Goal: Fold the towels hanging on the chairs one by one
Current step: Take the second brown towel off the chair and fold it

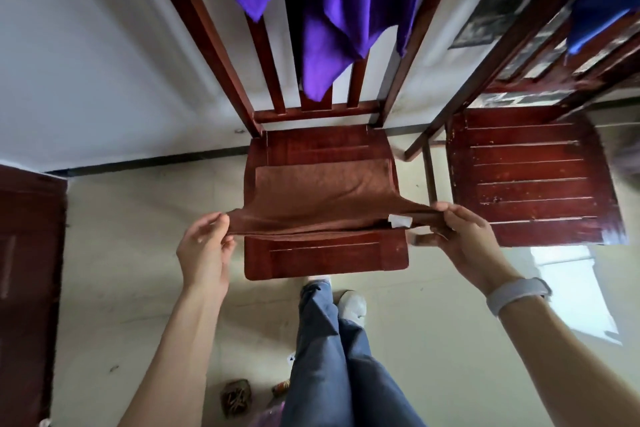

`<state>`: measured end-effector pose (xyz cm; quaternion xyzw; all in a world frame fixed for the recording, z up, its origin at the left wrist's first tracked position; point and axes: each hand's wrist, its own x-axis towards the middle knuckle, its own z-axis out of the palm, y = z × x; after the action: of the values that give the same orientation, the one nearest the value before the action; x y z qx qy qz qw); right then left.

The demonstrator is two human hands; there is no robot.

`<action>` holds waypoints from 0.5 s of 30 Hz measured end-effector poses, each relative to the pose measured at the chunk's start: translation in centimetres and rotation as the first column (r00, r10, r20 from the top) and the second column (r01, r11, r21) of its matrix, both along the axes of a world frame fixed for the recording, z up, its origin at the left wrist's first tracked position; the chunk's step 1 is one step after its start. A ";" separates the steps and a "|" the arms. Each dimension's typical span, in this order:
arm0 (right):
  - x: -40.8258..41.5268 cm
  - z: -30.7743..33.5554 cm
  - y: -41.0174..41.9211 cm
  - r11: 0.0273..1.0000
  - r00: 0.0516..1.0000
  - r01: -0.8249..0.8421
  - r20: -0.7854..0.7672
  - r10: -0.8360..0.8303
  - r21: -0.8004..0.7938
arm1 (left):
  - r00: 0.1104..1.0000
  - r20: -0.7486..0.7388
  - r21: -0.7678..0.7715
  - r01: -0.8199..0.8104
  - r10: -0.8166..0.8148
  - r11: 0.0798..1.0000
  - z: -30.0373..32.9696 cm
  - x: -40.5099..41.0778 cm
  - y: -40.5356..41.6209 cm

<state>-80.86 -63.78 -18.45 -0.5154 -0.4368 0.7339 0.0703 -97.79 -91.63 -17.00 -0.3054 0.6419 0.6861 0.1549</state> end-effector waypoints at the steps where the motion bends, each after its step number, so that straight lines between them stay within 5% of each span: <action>1: -0.1 1.1 0.3 1.000 1.000 -0.021 -0.024 0.020 -0.020 | 1.000 -0.020 -0.007 0.020 -0.020 1.000 0.8 -0.2 0.1; 6: -0.1 4.7 1.0 0.956 0.958 -0.285 -0.012 0.287 0.064 | 0.985 -0.125 0.022 0.122 -0.118 0.992 4.7 -1.1 -0.1; 10: -0.2 6.5 0.4 0.645 0.815 -0.579 0.380 0.438 0.498 | 0.939 -0.161 0.039 0.313 -0.303 0.949 6.5 -1.0 -0.8; 12: -0.2 7.2 0.3 0.464 0.795 -0.605 0.469 0.384 0.646 | 0.843 -0.164 -0.184 0.484 -0.513 0.855 6.3 -0.9 -1.2; 15: 0.2 7.4 1.3 0.338 0.795 -0.602 0.506 0.333 0.723 | 0.655 -0.116 -0.527 0.597 -0.747 0.605 5.9 -0.7 -1.4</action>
<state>-80.66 -62.53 -11.01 -0.3535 -0.8759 0.3257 0.0408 -98.51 -92.98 -11.11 0.0537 0.8636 0.4490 0.2228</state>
